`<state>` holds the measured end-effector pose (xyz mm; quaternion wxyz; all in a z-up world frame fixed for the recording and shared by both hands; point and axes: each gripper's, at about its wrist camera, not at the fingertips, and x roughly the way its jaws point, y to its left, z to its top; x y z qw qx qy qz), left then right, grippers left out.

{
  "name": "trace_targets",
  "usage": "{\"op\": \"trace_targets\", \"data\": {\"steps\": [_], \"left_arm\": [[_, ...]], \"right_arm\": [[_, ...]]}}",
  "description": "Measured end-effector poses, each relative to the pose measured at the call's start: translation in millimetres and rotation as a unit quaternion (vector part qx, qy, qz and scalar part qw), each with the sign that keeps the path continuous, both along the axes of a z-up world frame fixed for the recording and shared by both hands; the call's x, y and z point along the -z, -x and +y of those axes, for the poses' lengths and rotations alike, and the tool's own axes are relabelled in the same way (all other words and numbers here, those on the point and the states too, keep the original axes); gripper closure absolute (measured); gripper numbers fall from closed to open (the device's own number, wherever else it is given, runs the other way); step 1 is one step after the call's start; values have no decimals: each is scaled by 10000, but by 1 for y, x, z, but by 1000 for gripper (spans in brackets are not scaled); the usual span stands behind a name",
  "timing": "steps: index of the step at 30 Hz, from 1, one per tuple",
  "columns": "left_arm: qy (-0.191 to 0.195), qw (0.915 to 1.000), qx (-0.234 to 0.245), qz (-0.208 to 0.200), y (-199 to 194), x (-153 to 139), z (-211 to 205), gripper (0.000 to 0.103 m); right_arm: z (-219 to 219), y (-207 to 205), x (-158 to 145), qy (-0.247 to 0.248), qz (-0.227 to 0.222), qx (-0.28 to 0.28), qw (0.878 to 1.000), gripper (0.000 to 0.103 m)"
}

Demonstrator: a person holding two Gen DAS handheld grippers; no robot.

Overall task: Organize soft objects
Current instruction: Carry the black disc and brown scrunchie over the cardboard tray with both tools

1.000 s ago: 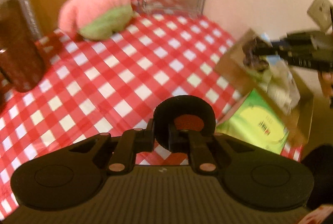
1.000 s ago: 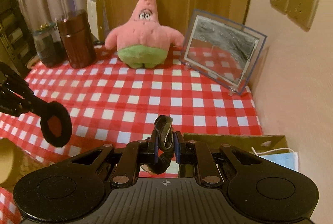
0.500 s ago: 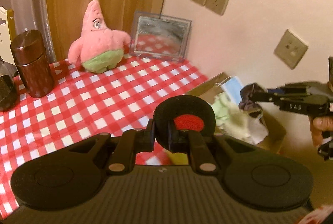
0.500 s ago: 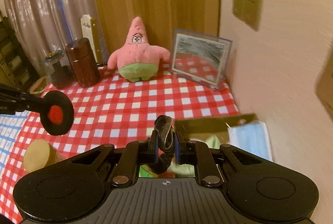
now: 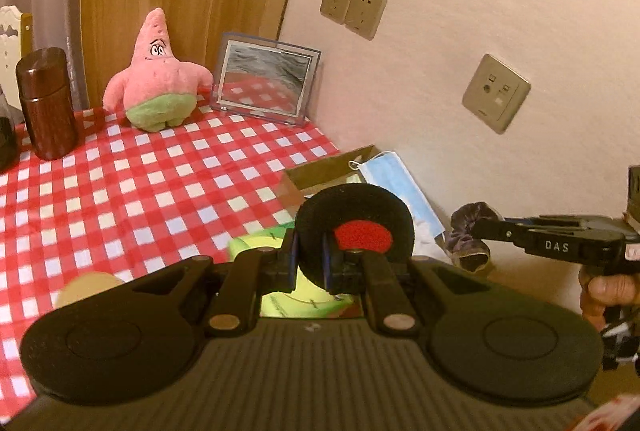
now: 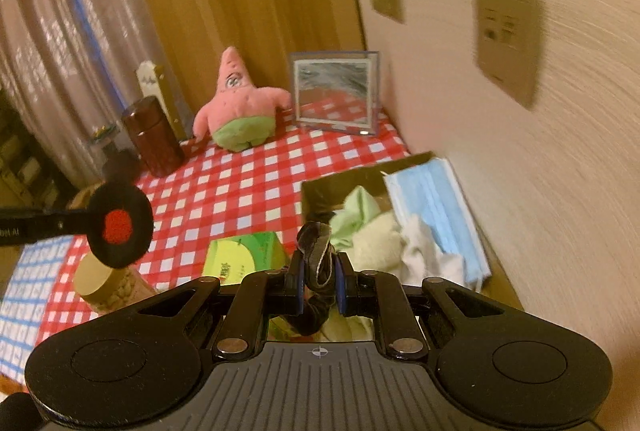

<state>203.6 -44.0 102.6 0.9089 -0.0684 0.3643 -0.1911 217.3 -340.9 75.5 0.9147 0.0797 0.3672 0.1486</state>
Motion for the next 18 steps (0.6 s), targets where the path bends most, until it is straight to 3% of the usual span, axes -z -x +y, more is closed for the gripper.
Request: {"op": "trace_targets", "data": {"steps": [12, 18], "left_arm": [[465, 9979, -423, 174, 31, 25, -31, 93], [518, 9970, -433, 367, 39, 40, -43, 93]], "right_arm": [[-46, 46, 16, -380, 19, 680, 9970, 88], [-53, 61, 28, -418, 159, 689, 9966, 88]]}}
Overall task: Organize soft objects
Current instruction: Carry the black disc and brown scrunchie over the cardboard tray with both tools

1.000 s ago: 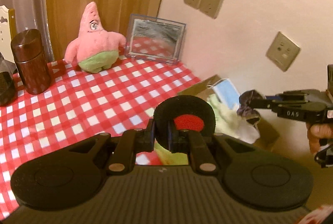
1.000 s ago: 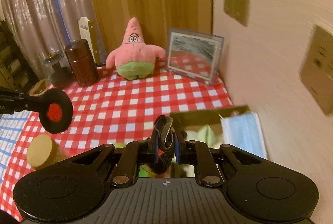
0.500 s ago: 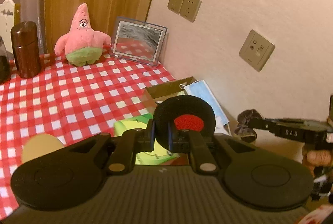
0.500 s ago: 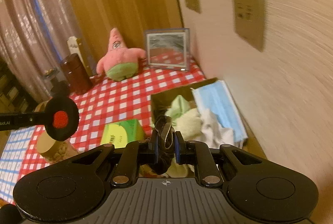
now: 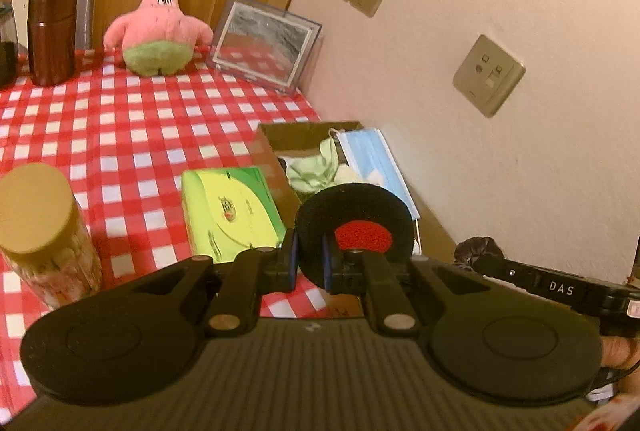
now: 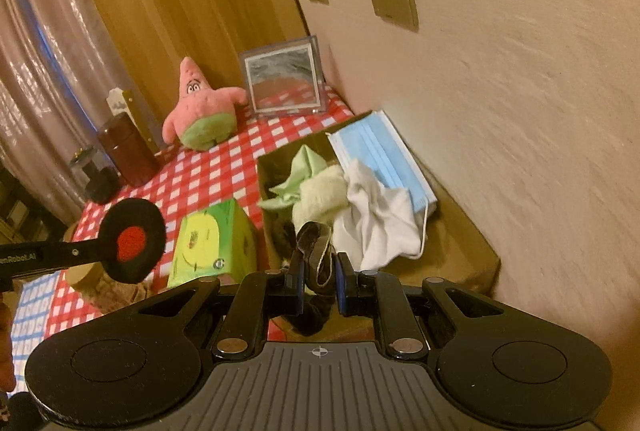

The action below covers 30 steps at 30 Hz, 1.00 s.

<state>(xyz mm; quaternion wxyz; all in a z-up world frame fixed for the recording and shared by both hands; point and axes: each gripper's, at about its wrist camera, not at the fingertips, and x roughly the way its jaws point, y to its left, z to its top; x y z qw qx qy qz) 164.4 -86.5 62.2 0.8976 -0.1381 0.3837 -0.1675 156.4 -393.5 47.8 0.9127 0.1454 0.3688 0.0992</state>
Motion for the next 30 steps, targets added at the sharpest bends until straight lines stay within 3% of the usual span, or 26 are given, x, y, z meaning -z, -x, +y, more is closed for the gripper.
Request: {"op": "trace_targets", "data": {"steps": [30], "left_arm": [[-94, 9993, 180, 327, -4, 28, -47, 93]], "right_arm": [[-13, 12, 12, 89, 51, 134, 9999, 88]]}}
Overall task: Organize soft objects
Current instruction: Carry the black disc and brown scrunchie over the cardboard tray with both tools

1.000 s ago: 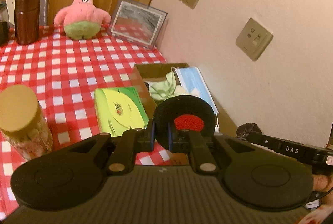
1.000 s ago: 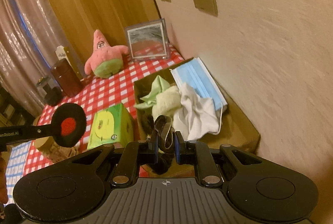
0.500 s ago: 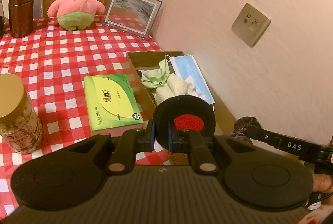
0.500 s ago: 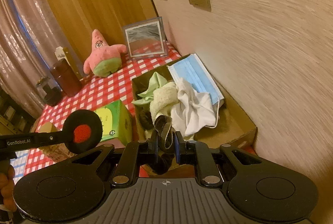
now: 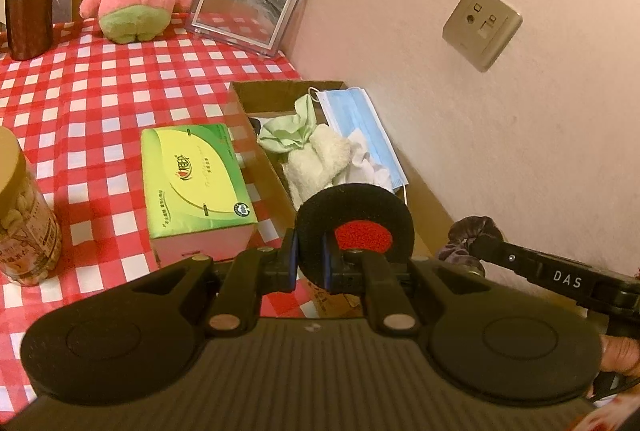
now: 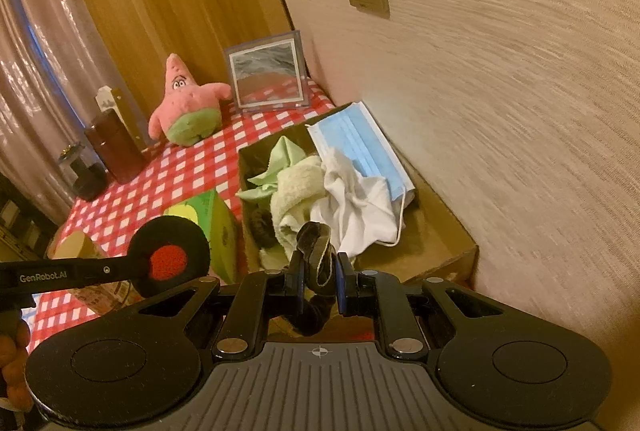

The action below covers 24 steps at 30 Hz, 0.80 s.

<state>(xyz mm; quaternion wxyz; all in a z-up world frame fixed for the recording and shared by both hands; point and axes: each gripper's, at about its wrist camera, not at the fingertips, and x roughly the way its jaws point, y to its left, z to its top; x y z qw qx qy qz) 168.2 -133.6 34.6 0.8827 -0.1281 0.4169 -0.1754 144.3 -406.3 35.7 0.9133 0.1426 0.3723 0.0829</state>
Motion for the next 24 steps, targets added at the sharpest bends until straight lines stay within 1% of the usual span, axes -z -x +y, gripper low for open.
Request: {"op": "trace_targets", "data": {"steps": [24], "left_arm": [[3, 9998, 62, 209, -10, 15, -23, 93]], "right_arm": [[-2, -3, 13, 163, 160, 6, 9997, 88]]}}
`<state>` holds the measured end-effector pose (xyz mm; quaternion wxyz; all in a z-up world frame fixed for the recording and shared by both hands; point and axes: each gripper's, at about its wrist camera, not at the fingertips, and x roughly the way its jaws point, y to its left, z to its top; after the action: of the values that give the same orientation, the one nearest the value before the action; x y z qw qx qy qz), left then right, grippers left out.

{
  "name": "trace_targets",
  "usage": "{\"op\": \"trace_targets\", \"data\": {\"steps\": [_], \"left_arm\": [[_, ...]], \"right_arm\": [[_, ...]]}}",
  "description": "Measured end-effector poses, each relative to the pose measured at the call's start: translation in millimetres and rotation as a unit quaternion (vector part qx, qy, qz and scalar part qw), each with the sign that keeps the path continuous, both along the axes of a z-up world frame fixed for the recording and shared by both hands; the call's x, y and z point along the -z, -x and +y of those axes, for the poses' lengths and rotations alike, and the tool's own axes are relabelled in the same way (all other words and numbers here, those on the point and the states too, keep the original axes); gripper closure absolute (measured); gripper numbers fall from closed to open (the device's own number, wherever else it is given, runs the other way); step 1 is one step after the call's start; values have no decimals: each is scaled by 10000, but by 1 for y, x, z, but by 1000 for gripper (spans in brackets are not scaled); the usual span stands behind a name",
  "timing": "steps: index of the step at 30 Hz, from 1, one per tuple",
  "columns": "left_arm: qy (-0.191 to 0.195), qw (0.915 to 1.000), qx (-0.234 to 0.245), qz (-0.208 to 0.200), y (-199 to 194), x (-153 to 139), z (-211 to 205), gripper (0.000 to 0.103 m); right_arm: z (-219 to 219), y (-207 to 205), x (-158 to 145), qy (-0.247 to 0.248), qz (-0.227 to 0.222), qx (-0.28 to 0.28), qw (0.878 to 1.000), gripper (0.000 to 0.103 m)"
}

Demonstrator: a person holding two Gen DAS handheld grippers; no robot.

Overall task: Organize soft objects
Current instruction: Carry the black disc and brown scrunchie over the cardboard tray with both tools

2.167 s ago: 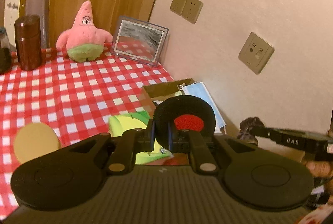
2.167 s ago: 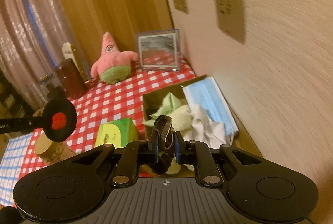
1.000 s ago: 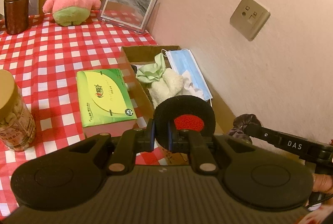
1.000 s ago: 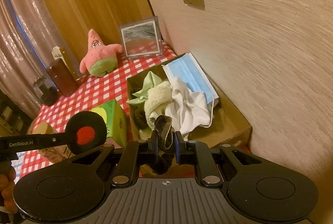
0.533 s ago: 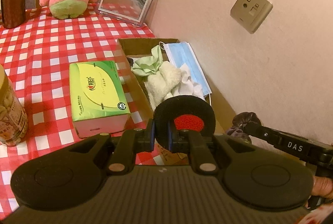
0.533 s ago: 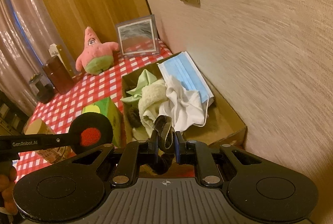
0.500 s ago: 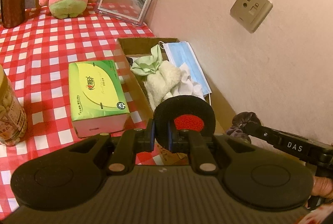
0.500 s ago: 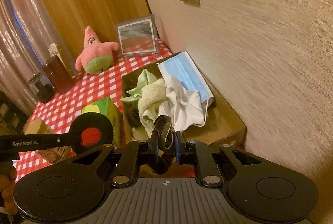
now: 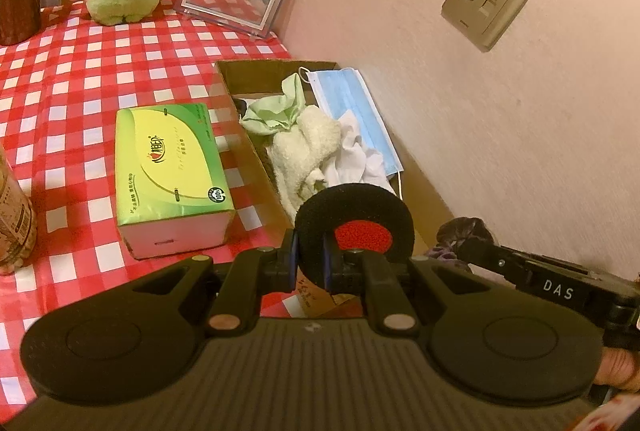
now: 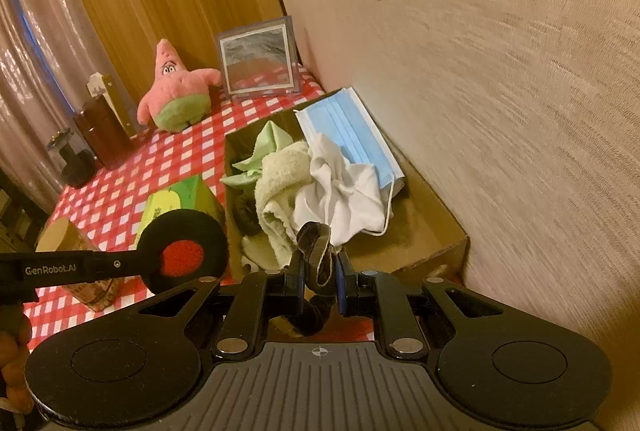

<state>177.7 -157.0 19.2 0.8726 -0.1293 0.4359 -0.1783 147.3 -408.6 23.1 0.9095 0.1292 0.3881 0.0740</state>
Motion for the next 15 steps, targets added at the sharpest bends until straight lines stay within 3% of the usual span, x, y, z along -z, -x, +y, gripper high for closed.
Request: {"op": "trace_targets", "data": {"steps": [15], "left_arm": [[-58, 9997, 93, 228, -20, 17, -26, 93]], "right_arm": [[-7, -13, 5, 184, -19, -35, 9998, 88]]}}
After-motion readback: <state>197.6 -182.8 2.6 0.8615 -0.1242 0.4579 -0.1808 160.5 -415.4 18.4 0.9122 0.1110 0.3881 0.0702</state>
